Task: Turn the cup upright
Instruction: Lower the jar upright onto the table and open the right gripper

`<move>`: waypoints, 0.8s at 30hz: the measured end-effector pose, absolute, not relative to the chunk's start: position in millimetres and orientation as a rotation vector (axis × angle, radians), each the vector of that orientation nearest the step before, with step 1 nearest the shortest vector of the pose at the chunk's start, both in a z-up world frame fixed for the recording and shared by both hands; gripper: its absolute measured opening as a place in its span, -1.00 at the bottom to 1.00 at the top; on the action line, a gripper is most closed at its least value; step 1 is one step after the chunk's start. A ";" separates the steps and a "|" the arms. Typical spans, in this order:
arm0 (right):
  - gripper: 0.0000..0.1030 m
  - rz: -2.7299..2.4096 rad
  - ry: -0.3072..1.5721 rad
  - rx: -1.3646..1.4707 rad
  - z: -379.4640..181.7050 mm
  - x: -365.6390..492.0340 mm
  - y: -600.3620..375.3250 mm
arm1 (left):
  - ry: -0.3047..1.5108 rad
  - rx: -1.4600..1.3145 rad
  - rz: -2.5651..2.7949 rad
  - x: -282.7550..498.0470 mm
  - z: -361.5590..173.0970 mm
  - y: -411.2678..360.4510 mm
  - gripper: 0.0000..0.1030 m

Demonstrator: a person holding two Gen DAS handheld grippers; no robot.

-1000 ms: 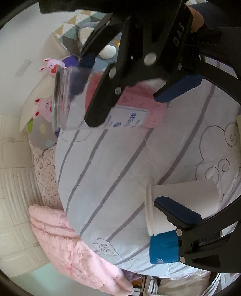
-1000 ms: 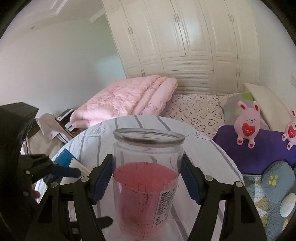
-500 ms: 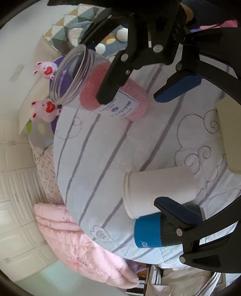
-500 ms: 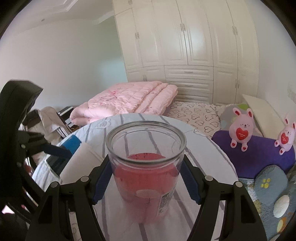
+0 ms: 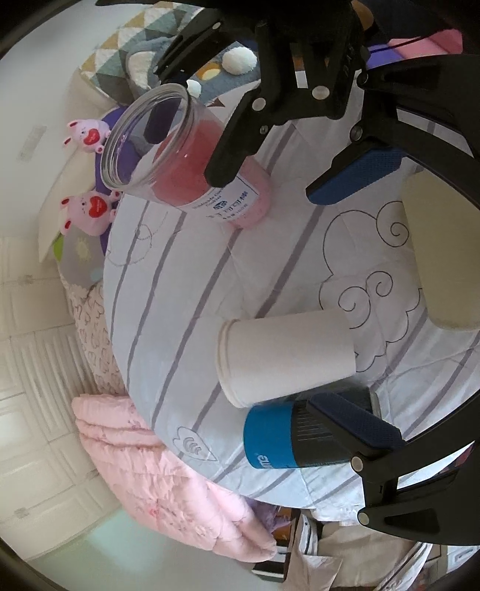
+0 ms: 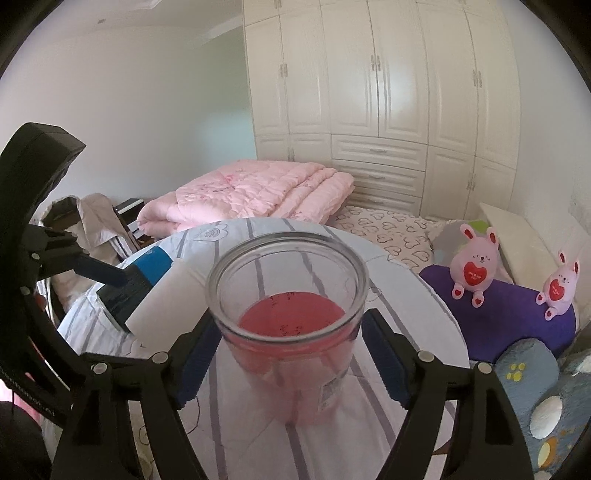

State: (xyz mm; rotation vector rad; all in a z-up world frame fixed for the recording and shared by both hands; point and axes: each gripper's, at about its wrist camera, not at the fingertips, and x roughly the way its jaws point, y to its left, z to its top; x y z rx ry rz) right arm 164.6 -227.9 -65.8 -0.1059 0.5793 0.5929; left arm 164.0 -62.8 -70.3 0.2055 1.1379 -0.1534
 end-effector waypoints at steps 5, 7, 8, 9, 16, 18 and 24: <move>0.53 0.593 0.584 -0.100 -64.2 161.4 -228.4 | 1.131 0.178 -0.146 160.9 -66.8 -55.8 0.99; 0.53 0.592 0.579 -0.101 -61.6 158.3 -228.4 | 1.124 0.167 -0.145 159.5 -64.4 -54.3 0.99; 0.53 0.589 0.576 -0.099 -60.3 157.3 -228.2 | 1.119 0.162 -0.145 157.9 -62.4 -52.9 0.99; 0.53 0.589 0.575 -0.097 -58.4 155.5 -228.8 | 1.111 0.156 -0.143 155.7 -60.3 -52.0 0.99; 0.54 0.559 0.562 -0.063 -39.3 135.8 -233.7 | 1.005 0.103 -0.147 132.2 -36.3 -44.7 0.99; 0.55 0.539 0.557 -0.047 -30.1 126.9 -236.5 | 0.971 0.083 -0.147 124.0 -28.2 -41.8 0.99; 0.57 0.486 0.528 -0.016 -3.2 99.3 -237.8 | 0.873 0.023 -0.130 96.0 -8.8 -31.2 0.99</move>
